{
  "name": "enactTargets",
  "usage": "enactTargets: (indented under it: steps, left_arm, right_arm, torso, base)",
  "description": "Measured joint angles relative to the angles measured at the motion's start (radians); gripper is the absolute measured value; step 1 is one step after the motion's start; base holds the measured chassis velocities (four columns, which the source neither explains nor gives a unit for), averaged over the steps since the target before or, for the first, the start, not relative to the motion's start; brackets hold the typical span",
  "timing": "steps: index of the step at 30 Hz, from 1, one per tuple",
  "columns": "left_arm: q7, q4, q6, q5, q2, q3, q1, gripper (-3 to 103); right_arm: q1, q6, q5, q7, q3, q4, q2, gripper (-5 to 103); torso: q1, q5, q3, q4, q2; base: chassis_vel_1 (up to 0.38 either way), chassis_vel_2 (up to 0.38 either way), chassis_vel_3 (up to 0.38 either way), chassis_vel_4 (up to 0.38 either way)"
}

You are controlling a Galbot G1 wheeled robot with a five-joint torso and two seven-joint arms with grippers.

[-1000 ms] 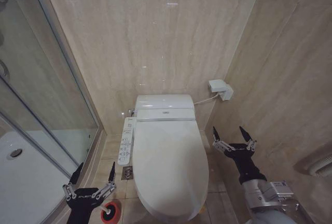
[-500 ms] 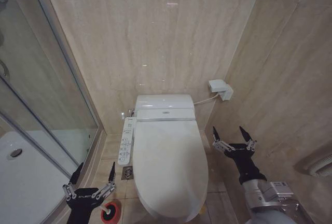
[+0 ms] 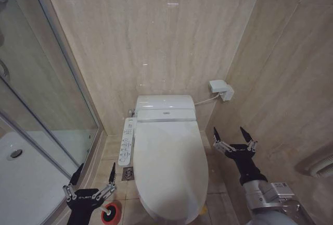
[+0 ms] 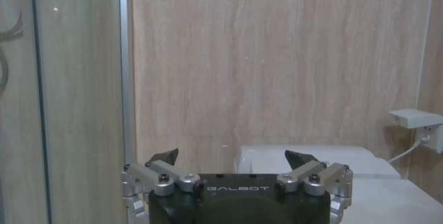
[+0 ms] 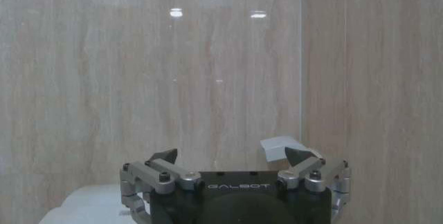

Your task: Open the toilet lid, clean the toilet bowl with a toilet brush, close the toilet lid, and flush.

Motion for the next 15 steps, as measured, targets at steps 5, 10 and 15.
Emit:
enactTargets:
  steps: [5, 10, 15]
  left_arm:
    - [0.000, 0.000, 0.000, 0.000, 0.000, 0.000, 0.000, 100]
    - [0.000, 0.000, 0.001, -0.001, 0.000, 0.000, -0.001, 100]
    - [0.000, 0.000, 0.048, -0.030, 0.008, -0.027, -0.027, 100]
  right_arm:
    - [0.000, 0.000, 0.000, 0.000, 0.000, 0.000, 0.000, 100]
    - [0.000, 0.000, 0.000, 0.000, 0.000, 0.000, 0.000, 100]
    - [0.000, 0.000, 0.000, 0.000, 0.000, 0.000, 0.000, 100]
  torso:
    - [0.000, 0.0000, 0.000, 0.0000, 0.000]
    - [0.000, 0.0000, 0.000, 0.0000, 0.000]
    - [0.000, 0.0001, 0.000, 0.0001, 0.000]
  base:
    - [0.000, 0.000, 0.000, 0.000]
    - [0.000, 0.000, 0.000, 0.000]
    - [0.000, 0.000, 0.000, 0.000]
